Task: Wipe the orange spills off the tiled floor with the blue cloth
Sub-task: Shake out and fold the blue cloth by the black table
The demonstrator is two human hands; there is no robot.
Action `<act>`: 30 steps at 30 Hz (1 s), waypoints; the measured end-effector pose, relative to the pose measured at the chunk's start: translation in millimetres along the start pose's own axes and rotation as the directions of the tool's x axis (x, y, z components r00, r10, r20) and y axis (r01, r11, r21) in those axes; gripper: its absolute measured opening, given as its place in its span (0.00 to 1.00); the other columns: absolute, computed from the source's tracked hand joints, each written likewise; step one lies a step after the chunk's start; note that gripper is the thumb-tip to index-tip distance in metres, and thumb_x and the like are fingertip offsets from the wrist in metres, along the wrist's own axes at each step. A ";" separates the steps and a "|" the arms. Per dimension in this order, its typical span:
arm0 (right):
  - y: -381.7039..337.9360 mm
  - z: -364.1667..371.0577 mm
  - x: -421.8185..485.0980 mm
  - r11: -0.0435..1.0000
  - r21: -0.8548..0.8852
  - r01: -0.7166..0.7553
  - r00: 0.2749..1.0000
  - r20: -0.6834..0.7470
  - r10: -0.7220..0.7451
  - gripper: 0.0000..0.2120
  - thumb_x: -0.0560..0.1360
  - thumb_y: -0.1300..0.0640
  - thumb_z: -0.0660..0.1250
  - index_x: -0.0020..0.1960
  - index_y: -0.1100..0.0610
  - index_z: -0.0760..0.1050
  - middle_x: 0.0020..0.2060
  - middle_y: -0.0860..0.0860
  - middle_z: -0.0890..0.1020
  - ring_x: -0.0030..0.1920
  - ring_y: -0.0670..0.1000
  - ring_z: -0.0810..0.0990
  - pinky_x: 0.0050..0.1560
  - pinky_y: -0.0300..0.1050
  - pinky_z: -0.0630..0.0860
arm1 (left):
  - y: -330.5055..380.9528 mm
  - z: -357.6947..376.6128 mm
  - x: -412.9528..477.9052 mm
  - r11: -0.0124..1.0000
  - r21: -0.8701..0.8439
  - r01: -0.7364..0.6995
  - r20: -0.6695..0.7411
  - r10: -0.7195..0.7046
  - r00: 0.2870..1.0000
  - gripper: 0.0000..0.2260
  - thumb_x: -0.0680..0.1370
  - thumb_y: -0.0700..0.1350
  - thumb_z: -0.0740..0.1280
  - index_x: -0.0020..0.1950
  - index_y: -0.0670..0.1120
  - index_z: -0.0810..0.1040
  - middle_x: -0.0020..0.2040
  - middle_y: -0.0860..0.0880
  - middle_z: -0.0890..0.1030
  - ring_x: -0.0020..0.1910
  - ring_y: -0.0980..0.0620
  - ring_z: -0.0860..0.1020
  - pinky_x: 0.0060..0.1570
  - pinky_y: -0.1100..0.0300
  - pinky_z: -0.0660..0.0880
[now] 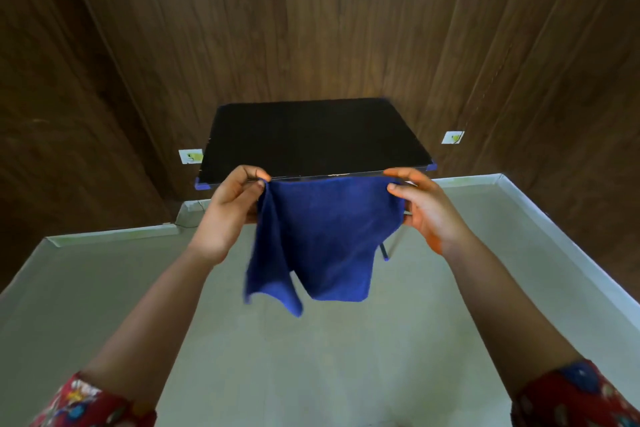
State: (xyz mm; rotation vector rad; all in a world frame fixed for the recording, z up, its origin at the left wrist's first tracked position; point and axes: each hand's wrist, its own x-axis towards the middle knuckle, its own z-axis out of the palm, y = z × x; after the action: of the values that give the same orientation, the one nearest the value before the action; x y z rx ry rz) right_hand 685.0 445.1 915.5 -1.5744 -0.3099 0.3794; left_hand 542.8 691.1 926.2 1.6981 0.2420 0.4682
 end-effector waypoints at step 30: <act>49.7 13.9 115.7 0.877 -0.454 0.157 0.974 0.216 -0.062 0.10 0.77 0.63 0.59 0.40 0.55 0.75 0.43 0.47 0.76 0.44 0.51 0.77 0.49 0.46 0.71 | 11.8 41.7 100.5 0.892 0.432 -0.135 0.237 0.033 0.971 0.04 0.80 0.43 0.62 0.46 0.45 0.69 0.42 0.43 0.78 0.32 0.48 0.77 0.26 0.64 0.72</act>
State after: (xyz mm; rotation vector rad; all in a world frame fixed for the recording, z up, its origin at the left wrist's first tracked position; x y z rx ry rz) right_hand 782.0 504.7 859.9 -1.9874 -0.6830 0.3897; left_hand 649.6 693.5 949.7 2.2034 0.1135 0.2915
